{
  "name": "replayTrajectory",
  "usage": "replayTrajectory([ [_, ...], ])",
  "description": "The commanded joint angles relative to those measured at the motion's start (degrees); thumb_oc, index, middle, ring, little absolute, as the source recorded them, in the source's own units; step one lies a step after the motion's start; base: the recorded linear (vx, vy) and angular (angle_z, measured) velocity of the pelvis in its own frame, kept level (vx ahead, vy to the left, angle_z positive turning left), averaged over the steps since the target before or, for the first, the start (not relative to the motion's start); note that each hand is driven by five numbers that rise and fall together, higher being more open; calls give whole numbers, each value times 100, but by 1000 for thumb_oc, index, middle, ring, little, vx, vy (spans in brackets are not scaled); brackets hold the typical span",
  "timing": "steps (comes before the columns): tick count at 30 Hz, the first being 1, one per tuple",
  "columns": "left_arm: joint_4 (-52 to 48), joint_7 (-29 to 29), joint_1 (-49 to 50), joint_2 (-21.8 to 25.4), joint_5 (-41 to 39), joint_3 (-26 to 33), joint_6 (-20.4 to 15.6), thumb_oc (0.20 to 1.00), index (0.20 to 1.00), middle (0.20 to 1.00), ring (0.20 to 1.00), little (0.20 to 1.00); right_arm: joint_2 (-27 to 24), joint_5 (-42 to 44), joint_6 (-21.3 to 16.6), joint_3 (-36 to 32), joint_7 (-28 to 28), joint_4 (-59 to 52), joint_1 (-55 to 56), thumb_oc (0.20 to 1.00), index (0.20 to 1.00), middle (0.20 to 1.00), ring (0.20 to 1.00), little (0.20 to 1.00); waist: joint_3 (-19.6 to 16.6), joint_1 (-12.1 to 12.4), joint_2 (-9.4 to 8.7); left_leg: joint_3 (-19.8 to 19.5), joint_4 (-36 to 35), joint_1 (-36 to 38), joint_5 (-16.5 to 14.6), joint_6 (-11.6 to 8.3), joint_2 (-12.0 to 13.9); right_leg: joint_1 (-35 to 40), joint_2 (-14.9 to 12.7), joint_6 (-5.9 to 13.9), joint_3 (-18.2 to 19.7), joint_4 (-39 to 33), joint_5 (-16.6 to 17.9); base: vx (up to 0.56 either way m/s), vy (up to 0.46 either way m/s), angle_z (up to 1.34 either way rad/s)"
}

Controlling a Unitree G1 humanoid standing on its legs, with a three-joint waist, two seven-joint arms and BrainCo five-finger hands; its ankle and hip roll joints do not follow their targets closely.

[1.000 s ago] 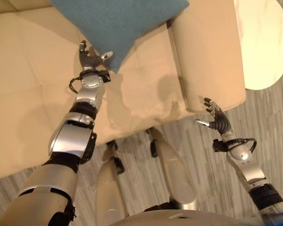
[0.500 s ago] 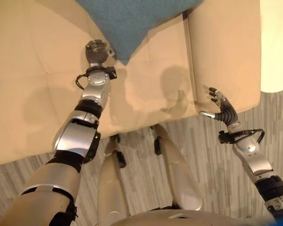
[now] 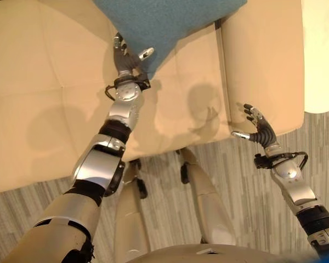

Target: Pick up all the scattered cushions and arrange them neatly on the sofa.

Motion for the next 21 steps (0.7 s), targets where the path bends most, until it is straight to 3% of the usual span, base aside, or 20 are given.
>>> replayTrajectory([
  [1,-25,11,-118,22,22,-23,-318,1000,1000,1000,1000,1000,-202,29,-276,-183,-53,-139,209,1000,1000,1000,1000,1000,-210,-147,209,-683,177,-215,-252,-82,-12,123,2,594,279,-403,171,-84,-12,2],
  [2,52,25,-199,24,73,-62,-270,1000,1000,1000,1000,1000,-235,64,-280,-190,-44,-146,184,1000,1000,1000,1000,1000,-172,-186,169,-628,180,-300,-59,-59,-41,41,-41,565,274,-400,313,0,0,0],
  [3,55,24,-197,27,72,-65,-268,1000,1000,1000,1000,1000,-231,64,-278,-186,-44,-142,182,1000,1000,1000,1000,1000,-214,-159,205,-677,157,-228,-224,-83,-12,100,-5,594,281,-402,176,0,0,0],
  [11,827,217,-941,-28,676,-338,152,1000,1000,1000,1000,1000,-525,329,-383,-152,-17,-425,-98,1000,1000,1000,1000,1000,-70,-306,88,-657,220,-362,-240,-55,52,-76,92,600,346,-342,181,9,-6,-4],
  [21,978,249,-1422,-24,-5,-115,41,1000,1000,1000,1000,1000,-717,716,-553,-390,-24,-786,-65,1000,1000,1000,1000,1000,-23,-475,-6,-739,185,-668,-198,-49,79,-418,159,611,406,-352,250,3,-11,-1],
])
